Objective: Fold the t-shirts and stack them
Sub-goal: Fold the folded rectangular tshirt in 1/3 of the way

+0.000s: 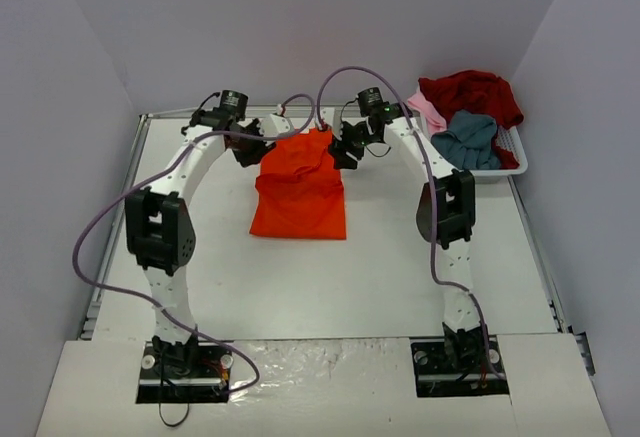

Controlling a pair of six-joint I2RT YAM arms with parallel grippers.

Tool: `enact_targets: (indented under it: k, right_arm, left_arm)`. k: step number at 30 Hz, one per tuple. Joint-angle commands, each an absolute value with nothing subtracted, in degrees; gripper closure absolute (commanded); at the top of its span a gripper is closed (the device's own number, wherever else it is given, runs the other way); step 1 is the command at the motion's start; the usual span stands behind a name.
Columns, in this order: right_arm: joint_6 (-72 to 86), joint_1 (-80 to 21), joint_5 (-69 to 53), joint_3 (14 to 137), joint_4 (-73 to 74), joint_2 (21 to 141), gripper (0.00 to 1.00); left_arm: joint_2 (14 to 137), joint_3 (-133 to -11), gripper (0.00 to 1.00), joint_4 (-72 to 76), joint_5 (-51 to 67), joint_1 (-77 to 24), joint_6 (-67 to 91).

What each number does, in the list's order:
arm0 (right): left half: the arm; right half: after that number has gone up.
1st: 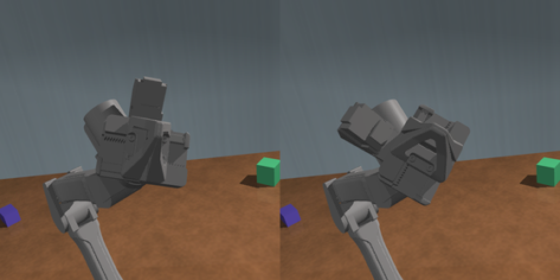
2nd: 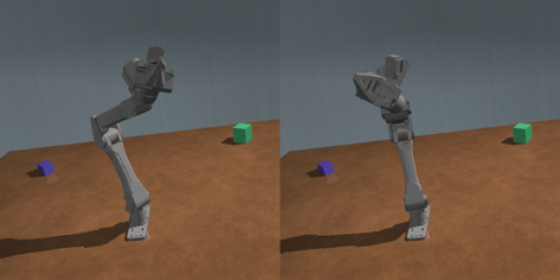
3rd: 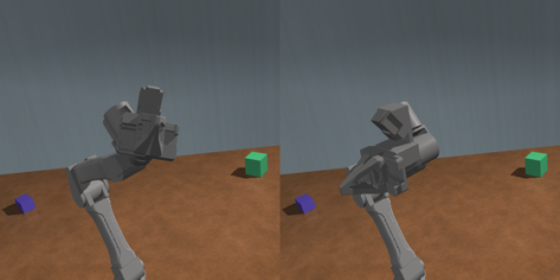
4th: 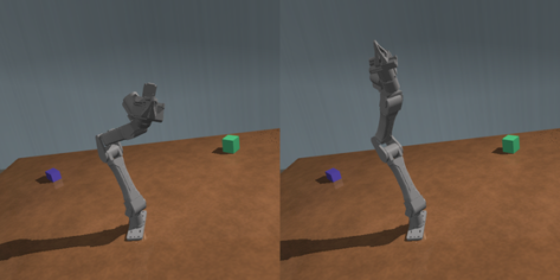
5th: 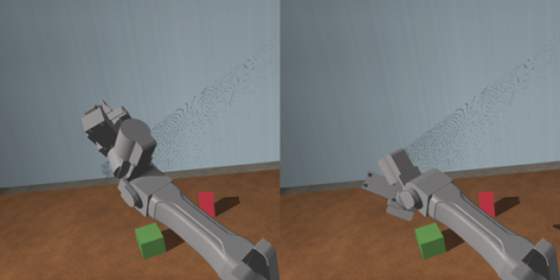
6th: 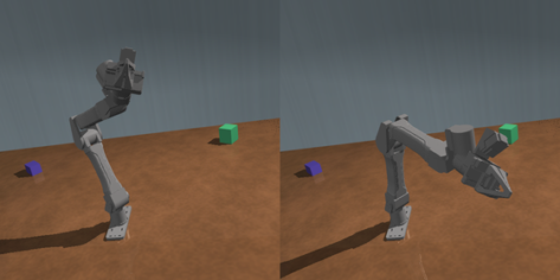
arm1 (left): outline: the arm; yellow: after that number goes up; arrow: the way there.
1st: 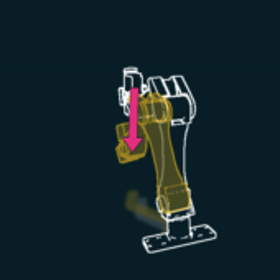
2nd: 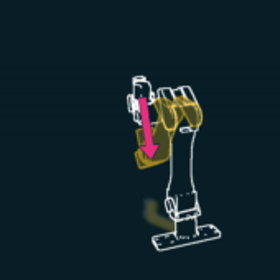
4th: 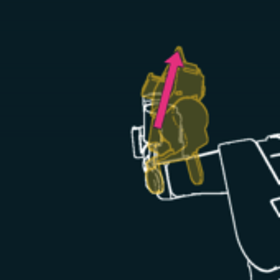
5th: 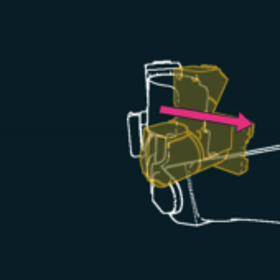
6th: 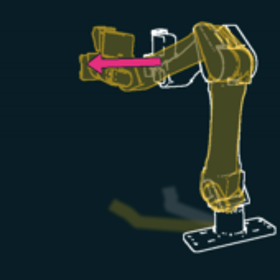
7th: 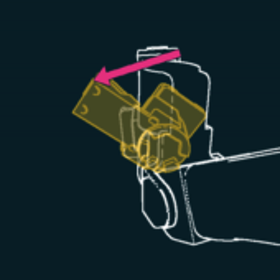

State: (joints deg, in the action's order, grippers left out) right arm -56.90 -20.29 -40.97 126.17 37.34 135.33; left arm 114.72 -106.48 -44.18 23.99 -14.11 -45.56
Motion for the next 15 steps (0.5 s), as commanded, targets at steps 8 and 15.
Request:
enact_targets:
  k: [8,15]
  right_arm:
    - [-54.5,-21.5,-40.9,105.8,37.4,110.8,0.46]
    - [-50.9,-22.3,-39.5,91.2,37.4,103.1,0.47]
  left_arm:
    - [86.8,-82.2,0.77,-39.5,29.0,-14.4,-43.8]
    - [78.7,-65.4,0.77,-32.4,28.8,-15.5,-43.2]
